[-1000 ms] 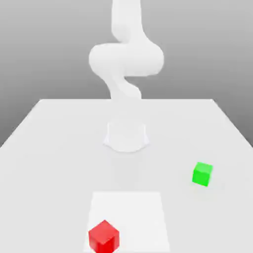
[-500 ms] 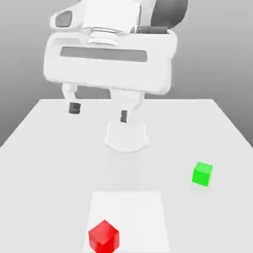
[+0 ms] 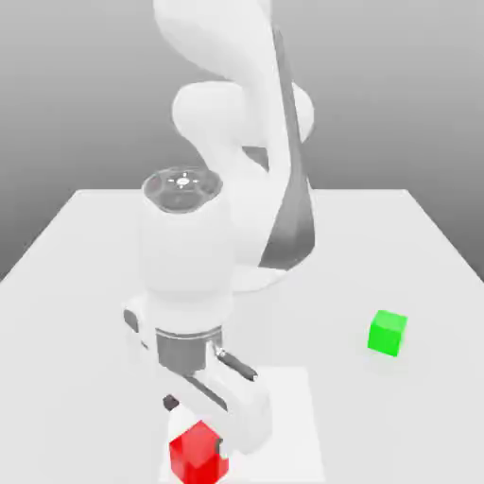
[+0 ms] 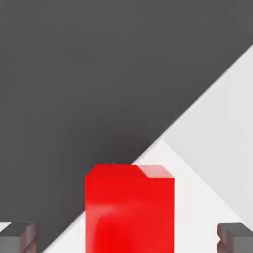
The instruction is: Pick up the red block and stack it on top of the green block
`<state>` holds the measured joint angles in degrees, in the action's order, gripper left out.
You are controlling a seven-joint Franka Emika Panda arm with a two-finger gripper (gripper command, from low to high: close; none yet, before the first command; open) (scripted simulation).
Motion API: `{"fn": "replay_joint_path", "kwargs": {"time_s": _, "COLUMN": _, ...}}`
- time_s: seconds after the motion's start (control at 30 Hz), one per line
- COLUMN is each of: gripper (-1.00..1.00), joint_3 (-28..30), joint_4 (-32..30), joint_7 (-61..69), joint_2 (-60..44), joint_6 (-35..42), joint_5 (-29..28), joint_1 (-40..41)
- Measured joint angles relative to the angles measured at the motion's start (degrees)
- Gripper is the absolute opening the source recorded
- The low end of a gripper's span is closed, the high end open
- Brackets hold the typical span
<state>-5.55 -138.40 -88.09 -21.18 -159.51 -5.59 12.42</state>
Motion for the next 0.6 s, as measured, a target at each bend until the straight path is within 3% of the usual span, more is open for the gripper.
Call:
{"fn": "replay_joint_path", "kwargs": {"time_s": 0.03, "gripper": -1.00, "joint_3": 0.41, "joint_4": 0.23, "joint_7": -0.30, "joint_2": -1.56, "joint_6": -1.28, "joint_5": -0.37, "joint_1": -0.34}}
{"fn": "replay_joint_path", "kwargs": {"time_s": 0.23, "gripper": -1.00, "joint_3": 0.58, "joint_4": 0.35, "joint_7": -0.51, "joint_2": -2.35, "joint_6": -2.04, "joint_5": -0.62, "joint_1": -0.48}}
{"fn": "replay_joint_path", "kwargs": {"time_s": 0.4, "gripper": -1.00, "joint_3": -0.91, "joint_4": -0.89, "joint_7": 1.04, "joint_2": 5.34, "joint_6": 4.40, "joint_5": 1.50, "joint_1": 0.61}}
{"fn": "replay_joint_path", "kwargs": {"time_s": 0.6, "gripper": -1.00, "joint_3": -10.37, "joint_4": -8.34, "joint_7": 1.22, "joint_2": 16.82, "joint_6": 7.94, "joint_5": 8.93, "joint_1": -7.81}}
